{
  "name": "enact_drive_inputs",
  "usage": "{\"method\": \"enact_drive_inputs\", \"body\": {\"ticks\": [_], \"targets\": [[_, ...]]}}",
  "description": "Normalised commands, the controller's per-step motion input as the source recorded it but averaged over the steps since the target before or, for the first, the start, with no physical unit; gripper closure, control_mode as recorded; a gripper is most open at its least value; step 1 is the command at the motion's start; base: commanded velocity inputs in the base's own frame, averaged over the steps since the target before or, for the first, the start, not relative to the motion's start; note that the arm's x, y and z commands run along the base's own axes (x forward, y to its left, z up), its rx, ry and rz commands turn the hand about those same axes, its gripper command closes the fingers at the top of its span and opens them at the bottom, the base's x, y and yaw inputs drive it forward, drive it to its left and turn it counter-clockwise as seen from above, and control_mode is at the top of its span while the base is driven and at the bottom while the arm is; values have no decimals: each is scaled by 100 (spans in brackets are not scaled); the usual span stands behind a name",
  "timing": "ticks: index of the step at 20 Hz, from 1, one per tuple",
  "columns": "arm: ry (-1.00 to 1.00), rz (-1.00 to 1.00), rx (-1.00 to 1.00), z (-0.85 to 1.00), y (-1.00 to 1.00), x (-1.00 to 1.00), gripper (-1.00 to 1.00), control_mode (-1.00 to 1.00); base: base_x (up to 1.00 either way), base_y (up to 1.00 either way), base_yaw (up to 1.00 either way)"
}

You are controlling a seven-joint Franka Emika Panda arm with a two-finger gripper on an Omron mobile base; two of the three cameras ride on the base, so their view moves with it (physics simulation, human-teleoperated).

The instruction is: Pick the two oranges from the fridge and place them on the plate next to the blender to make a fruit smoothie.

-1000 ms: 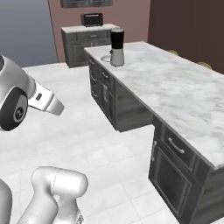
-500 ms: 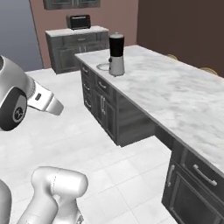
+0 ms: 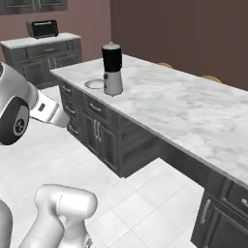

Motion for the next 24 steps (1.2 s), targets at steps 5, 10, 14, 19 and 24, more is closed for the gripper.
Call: {"method": "enact_drive_inputs", "body": {"ticks": [5,10,14,19,24], "targets": [[0,0,0,0,0,0,100,100,100,100,-44],[0,0,0,0,0,0,100,100,100,100,-43],[0,0,0,0,0,0,100,100,99,100,-40],[0,0,0,0,0,0,100,100,94,100,-39],[0,0,0,0,0,0,100,100,54,100,-40]]}}
